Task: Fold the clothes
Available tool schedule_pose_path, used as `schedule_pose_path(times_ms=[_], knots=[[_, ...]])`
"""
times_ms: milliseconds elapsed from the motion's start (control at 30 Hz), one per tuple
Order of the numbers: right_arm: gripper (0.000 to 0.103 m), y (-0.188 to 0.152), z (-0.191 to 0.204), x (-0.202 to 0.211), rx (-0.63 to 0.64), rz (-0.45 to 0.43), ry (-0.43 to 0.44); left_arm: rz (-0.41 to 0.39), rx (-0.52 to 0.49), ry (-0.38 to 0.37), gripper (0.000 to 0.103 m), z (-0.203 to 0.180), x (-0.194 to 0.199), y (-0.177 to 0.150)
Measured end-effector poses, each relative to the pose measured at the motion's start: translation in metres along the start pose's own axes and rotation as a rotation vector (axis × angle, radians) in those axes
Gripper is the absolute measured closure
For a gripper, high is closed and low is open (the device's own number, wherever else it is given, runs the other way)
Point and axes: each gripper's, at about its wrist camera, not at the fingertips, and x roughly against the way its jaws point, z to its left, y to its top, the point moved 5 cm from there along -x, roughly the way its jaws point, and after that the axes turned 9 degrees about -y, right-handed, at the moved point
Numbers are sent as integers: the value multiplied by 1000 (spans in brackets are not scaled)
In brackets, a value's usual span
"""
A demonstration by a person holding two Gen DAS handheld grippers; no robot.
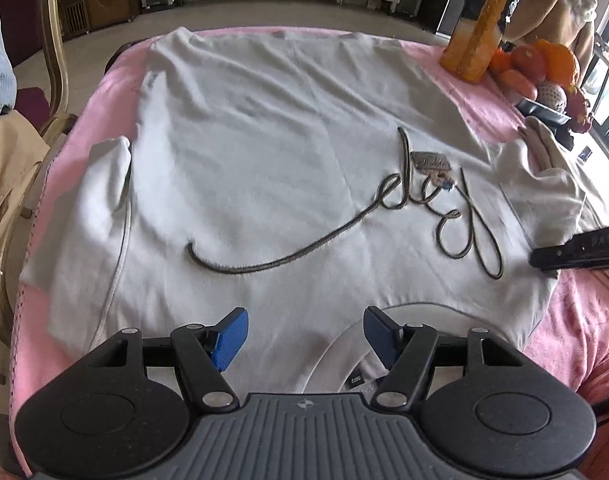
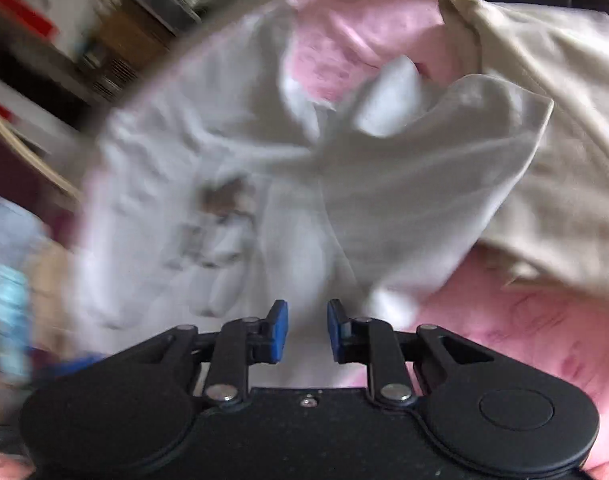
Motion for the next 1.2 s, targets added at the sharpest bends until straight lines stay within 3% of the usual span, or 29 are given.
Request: schedule_pose_path(times_ms=[67,133,200,267,400,533,633,733,800,900,967,1033,1133,1200], knots=[[99,-4,-5,1,8,5,-88,3,-1,0,38,0,-1,-1],[103,-9,-18,7,-45,21,-100,6,-3,-1,38,0,-1,-1],[93,-11,-33,15,-61,2,-207,8,-3,-2,38,0,-2,-2],[89,-9,-46,25,-73,-33,-320,1,3,-8,38,0,0,-1],[88,16,-66,61,-218,-188,-195,-10,32,-13,38,2,0,1],[83,50,-88,79,-349,-313,-164,-11,62,-7,38,7,-1,1],[67,64,-103,63,-424,-304,-132,-6,70,2,38,10,-4,1],[67,62,-115,45,-444,-266,-149,-1,78,11,38,13,-7,0],[68,61,-116,28,-426,-229,-169,3,83,16,38,15,-8,0],[71,63,-110,27,-372,-263,-186,9,85,14,38,16,-11,-1],[90,63,-105,29,-333,-295,-163,11,80,22,38,16,-12,-1],[102,62,-96,34,-288,-334,-176,12,78,27,38,17,-13,-1],[102,60,-89,49,-204,-421,-358,13,65,41,38,16,-14,-2],[102,56,-91,46,-187,-396,-430,16,54,50,38,16,-15,-4]])
